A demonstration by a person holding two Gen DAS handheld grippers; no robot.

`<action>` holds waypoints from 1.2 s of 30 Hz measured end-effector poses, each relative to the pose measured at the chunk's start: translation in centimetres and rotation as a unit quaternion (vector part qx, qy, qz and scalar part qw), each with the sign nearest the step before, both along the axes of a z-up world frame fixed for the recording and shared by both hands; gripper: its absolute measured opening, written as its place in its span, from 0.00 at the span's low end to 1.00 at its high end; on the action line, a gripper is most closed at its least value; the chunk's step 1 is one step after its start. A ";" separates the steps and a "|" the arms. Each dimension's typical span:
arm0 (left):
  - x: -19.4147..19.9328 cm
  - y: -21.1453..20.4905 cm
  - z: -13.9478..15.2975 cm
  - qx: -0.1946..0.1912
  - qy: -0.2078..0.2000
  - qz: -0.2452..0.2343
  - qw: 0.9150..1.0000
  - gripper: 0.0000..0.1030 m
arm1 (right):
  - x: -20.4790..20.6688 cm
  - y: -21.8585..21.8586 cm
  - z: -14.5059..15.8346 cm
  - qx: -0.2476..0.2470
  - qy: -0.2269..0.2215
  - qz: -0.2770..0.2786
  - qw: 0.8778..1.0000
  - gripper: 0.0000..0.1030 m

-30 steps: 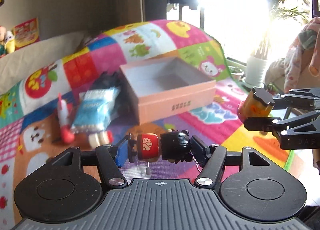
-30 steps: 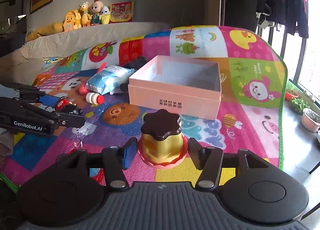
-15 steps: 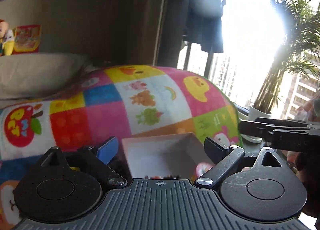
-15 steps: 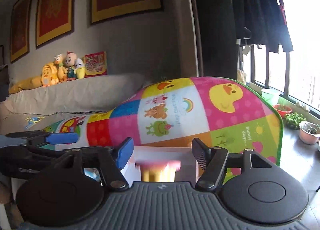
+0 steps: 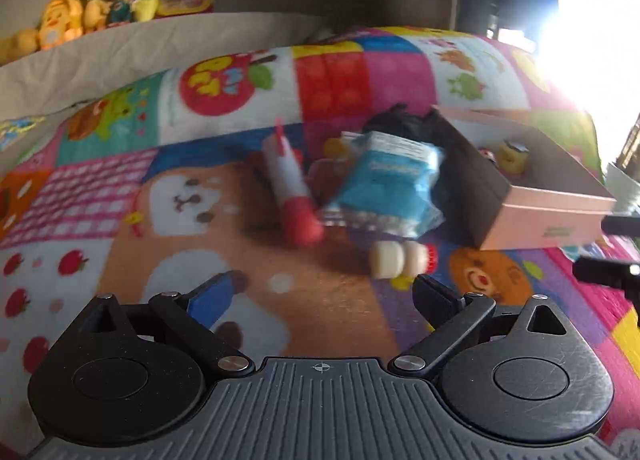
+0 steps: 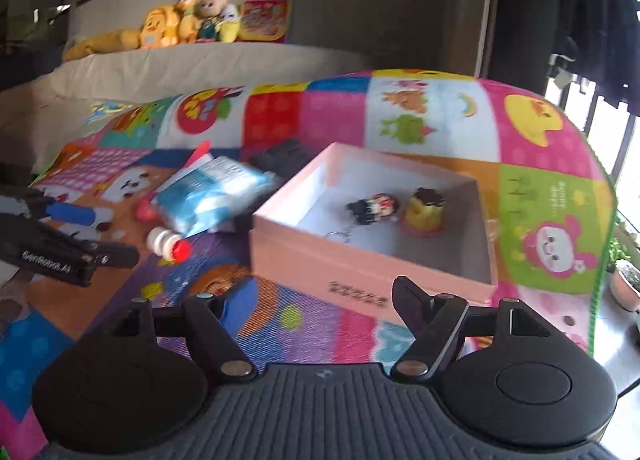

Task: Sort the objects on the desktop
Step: 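Release the pudding cup into the pink box with the right tool while the left tool releases the doll, then grasp the blue packet with the left tool while the right tool reaches the white yogurt bottle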

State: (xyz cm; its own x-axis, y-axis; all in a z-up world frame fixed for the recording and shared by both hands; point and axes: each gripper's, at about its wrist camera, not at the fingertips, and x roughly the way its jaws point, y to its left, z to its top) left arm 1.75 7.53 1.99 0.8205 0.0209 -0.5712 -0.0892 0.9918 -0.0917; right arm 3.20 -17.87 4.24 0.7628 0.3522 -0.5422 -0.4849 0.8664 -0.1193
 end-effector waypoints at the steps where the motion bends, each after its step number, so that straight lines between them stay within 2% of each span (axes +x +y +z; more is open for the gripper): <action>1: -0.2 0.8 -0.1 -0.009 -0.004 0.017 1.000 0.97 | -0.3 1.4 -0.3 -0.003 0.004 0.015 1.000 0.73; 5: -1.1 3.4 -0.7 -0.053 -0.021 0.077 0.995 0.98 | -0.1 5.8 -1.5 -0.002 0.017 0.055 0.998 0.72; 7: -1.6 4.2 -0.8 -0.078 -0.033 0.094 0.992 0.98 | 0.7 7.9 -2.0 0.002 0.028 0.059 0.998 0.72; 10: -2.0 4.7 -0.8 -0.094 -0.048 0.105 0.989 0.98 | 2.3 10.4 -2.8 0.022 0.056 0.061 0.996 0.68; 13: -2.1 4.8 -0.8 -0.104 -0.054 0.104 0.988 0.99 | 3.6 12.2 -3.9 0.019 0.071 0.054 0.996 0.54; 15: -2.0 5.0 -0.8 -0.109 -0.049 0.104 0.987 0.99 | 4.2 12.6 -4.3 0.012 0.064 0.043 0.997 0.36; 16: -1.9 5.0 -0.9 -0.111 -0.048 0.105 0.987 0.99 | 4.5 12.6 -4.4 0.008 0.064 0.040 0.997 0.31; 17: -1.9 5.0 -0.9 -0.111 -0.047 0.105 0.987 0.99 | 4.6 12.2 -4.4 0.010 0.068 0.037 0.997 0.28; 20: -1.7 4.7 -0.9 -0.105 -0.045 0.104 0.988 0.99 | 3.7 10.4 -3.9 0.018 0.068 0.044 0.997 0.27; 24: -2.0 3.7 -0.7 -0.075 -0.054 0.097 0.991 0.99 | 1.4 6.0 -3.0 0.020 0.060 0.028 0.998 0.27; 27: -1.7 2.2 -0.4 -0.033 -0.048 0.080 0.995 0.99 | 0.0 1.7 -3.0 0.029 0.062 -0.017 0.997 0.27; 31: -0.6 -0.5 -0.1 0.023 -0.038 0.032 0.999 0.99 | -1.2 -3.2 -3.3 0.042 0.063 -0.082 0.994 0.28; 32: -0.3 -1.1 0.0 0.027 -0.037 0.021 0.999 0.99 | -1.5 -4.1 -3.4 0.056 0.065 -0.091 0.992 0.31; 34: 0.5 -2.6 0.4 0.042 -0.040 -0.003 0.998 0.99 | -1.9 -5.4 -3.5 0.081 0.064 -0.104 0.989 0.47; 36: 1.6 -4.4 0.8 0.071 -0.050 -0.029 0.996 0.99 | -2.1 -6.2 -3.9 0.102 0.058 -0.120 0.986 0.78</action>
